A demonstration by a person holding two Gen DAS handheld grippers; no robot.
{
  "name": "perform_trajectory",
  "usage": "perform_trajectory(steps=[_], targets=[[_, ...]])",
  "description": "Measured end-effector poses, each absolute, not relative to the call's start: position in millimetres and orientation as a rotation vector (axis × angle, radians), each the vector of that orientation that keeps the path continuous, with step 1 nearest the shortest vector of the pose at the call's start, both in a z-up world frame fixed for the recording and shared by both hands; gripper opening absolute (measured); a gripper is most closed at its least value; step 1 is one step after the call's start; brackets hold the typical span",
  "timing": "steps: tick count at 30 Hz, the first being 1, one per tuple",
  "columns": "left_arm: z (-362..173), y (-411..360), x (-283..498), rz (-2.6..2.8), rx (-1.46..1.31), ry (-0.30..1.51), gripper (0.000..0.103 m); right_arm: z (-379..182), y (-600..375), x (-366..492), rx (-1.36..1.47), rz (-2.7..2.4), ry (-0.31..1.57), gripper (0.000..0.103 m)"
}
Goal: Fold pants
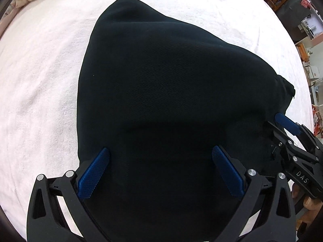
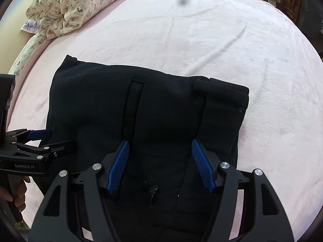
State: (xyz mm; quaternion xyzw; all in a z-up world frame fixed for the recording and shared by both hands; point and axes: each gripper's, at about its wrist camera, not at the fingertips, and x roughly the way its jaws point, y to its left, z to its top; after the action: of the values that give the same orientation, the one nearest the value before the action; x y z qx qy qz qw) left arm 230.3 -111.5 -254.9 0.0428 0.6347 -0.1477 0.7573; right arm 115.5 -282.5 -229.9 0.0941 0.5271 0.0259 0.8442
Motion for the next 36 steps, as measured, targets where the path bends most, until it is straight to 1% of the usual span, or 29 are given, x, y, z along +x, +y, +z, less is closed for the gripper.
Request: perform_trajectory(steps=[1,2,4,6,7,8,10,12,15,17,20,22,24,25,31,34,35,36], targets=[[-254.0,-110.4,231.2,-0.325,0.091,1.395,0.102,-230.9,-285.1,116.7,0.202,0.062,1.116,0.067],[-250.8,-108.5,233.4,-0.334,0.074,1.412,0.102,-228.7,-288.6,116.9,0.223,0.086,1.118,0.074],[-240.1,-101.2,235.8,-0.367,0.015,1.400,0.102,-221.2,-299.5,111.3,0.291,0.152,1.107,0.081],[-224.6,-90.7,236.1,-0.403,-0.024,1.345,0.102,-209.3,-310.7,104.2,0.333,0.192,1.079,0.085],[-217.4,-85.4,236.4,-0.408,-0.019,1.310,0.102,-203.4,-317.9,100.0,0.351,0.208,1.061,0.090],[-210.7,-78.6,237.5,-0.411,0.002,1.273,0.102,-200.1,-319.9,102.4,0.365,0.216,1.054,0.097],[-205.8,-71.0,239.7,-0.387,0.065,1.253,0.102,-194.8,-339.3,96.7,0.417,0.209,1.048,0.101],[-209.8,-60.7,245.9,-0.363,0.126,1.257,0.102,-196.3,-356.6,93.3,0.485,0.201,1.058,0.101],[-217.1,-43.0,254.9,-0.359,0.115,1.293,0.102,-212.8,-382.0,96.5,0.609,0.161,1.148,0.101],[-225.1,-33.8,263.2,-0.408,0.006,1.352,0.102,-226.3,-392.8,98.9,0.682,0.176,1.190,0.101],[-241.3,-19.5,272.7,-0.436,-0.080,1.442,0.102,-240.5,-393.1,105.5,0.706,0.213,1.218,0.101],[-242.7,-32.7,268.3,-0.471,-0.116,1.470,0.102,-249.4,-388.7,109.8,0.714,0.234,1.240,0.101],[-247.3,-28.0,274.4,-0.520,-0.191,1.504,0.102,-259.4,-389.0,111.3,0.765,0.268,1.264,0.101],[-257.5,-33.9,271.4,-0.534,-0.223,1.525,0.102,-263.3,-390.6,111.0,0.791,0.283,1.271,0.101],[-268.0,-35.1,265.3,-0.590,-0.266,1.597,0.102,-270.4,-395.7,107.4,0.880,0.358,1.238,0.101],[-258.2,-36.5,260.6,-0.609,-0.289,1.630,0.102,-272.7,-395.3,105.1,0.876,0.376,1.228,0.101],[-258.3,-24.8,257.6,-0.614,-0.294,1.638,0.102,-273.3,-396.8,103.2,0.868,0.380,1.226,0.101],[-264.0,-38.1,263.7,-0.623,-0.297,1.644,0.102,-273.1,-395.9,102.4,0.853,0.387,1.221,0.101]])
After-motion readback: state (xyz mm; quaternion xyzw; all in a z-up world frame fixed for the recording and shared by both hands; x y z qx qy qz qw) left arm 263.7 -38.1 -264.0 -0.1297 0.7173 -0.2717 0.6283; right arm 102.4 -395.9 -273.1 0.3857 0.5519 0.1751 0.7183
